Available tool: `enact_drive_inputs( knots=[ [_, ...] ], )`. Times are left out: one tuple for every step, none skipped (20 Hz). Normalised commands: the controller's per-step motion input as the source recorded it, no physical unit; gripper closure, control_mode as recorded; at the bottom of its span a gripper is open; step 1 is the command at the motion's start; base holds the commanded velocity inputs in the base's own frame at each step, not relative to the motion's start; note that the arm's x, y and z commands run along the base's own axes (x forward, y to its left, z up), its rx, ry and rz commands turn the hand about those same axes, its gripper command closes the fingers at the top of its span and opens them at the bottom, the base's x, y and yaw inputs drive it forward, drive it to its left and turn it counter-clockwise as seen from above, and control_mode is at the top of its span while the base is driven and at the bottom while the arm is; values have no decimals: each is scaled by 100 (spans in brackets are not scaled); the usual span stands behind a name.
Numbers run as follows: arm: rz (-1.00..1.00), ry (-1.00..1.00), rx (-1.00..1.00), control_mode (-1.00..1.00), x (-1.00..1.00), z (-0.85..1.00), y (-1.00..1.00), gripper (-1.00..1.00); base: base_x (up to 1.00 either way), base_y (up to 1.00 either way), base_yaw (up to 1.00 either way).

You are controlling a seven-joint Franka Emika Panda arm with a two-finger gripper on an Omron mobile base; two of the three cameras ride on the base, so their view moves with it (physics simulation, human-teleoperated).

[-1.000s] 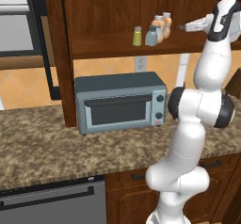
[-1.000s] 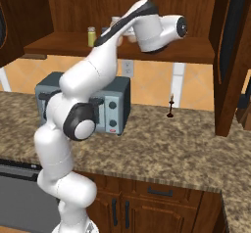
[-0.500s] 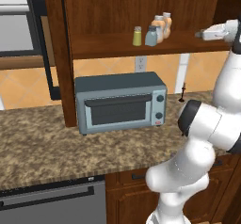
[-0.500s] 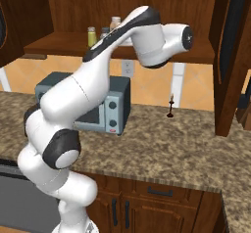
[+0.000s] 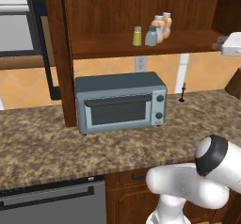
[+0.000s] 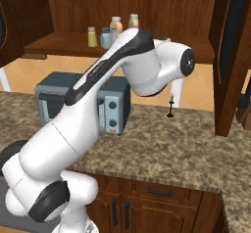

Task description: Put the shaker and condiment bottle from the counter next to their counterparts in the cabinet.

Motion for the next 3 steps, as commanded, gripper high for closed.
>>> enact_drive_inputs(
  knots=[
    [-15, -19, -5, -100, -100, -60, 21, -100, 0, 0, 0],
    [-16, -18, -5, -100, -100, -64, 19, -100, 0, 0, 0],
    [-16, -14, -3, -100, -100, -57, 15, -100, 0, 0, 0]
  ],
)
